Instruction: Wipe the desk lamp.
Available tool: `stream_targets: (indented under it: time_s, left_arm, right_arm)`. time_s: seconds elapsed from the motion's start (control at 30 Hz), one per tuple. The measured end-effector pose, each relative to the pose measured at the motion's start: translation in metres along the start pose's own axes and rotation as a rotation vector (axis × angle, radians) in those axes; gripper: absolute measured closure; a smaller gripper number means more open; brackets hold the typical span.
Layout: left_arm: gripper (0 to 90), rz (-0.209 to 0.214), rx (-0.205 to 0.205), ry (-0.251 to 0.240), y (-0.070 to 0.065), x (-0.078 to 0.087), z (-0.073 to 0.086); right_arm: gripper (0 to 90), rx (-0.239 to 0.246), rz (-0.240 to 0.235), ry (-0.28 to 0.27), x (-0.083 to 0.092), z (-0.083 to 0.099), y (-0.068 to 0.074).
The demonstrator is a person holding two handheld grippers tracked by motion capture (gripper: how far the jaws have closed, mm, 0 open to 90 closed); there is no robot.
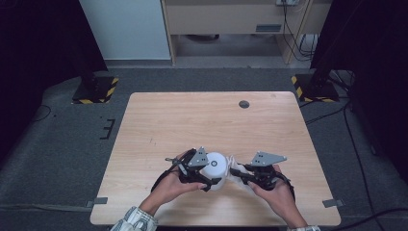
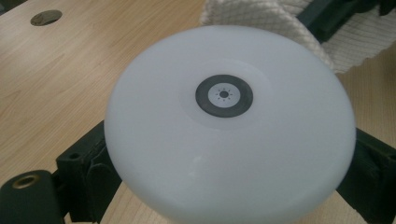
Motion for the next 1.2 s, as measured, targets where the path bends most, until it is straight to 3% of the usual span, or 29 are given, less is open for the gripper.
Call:
stream_targets:
  time_s: [0.23, 0.4, 0.7, 0.87, 0.93, 1.07, 1.2]
  left_arm:
    - [7.0, -0.002, -0.004, 0.004, 0.0, 0.0, 0.0]
    - [6.9, -0.005, -0.006, 0.005, 0.0, 0.0, 0.0]
    - [6.9, -0.006, -0.007, 0.008, 0.0, -0.001, 0.0]
    - [6.9, -0.003, -0.007, 0.008, 0.0, -0.002, 0.0]
    - [6.9, -0.001, -0.005, 0.006, 0.0, -0.002, 0.0]
    - [6.9, -0.001, -0.006, 0.005, 0.0, -0.003, 0.0]
    - [6.8, -0.002, -0.005, 0.006, 0.0, -0.003, 0.0]
  right_arm:
    - [73.4, -0.016, 0.014, 0.093, -0.026, 0.019, -0.014]
    - [73.5, -0.022, 0.004, 0.175, -0.036, 0.035, -0.013]
    - [73.5, 0.007, -0.015, 0.147, -0.014, 0.029, 0.006]
    - [73.5, 0.007, 0.007, 0.052, -0.006, 0.008, -0.001]
    - [73.4, -0.015, 0.013, 0.033, -0.009, 0.006, -0.008]
    - [73.5, -0.02, 0.02, 0.084, -0.024, 0.016, -0.016]
    - [73.5, -0.021, 0.004, 0.131, -0.03, 0.029, -0.014]
Point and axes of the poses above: each handheld gripper's, and its own axes: x roughly backward along the jaws, z roughly out of its underside, y roughly to its left, the point moved 10 cm from there along -x, roughly forward along the jaws, and after that the axes turned 12 degrees about x, right-handed, at the moved point
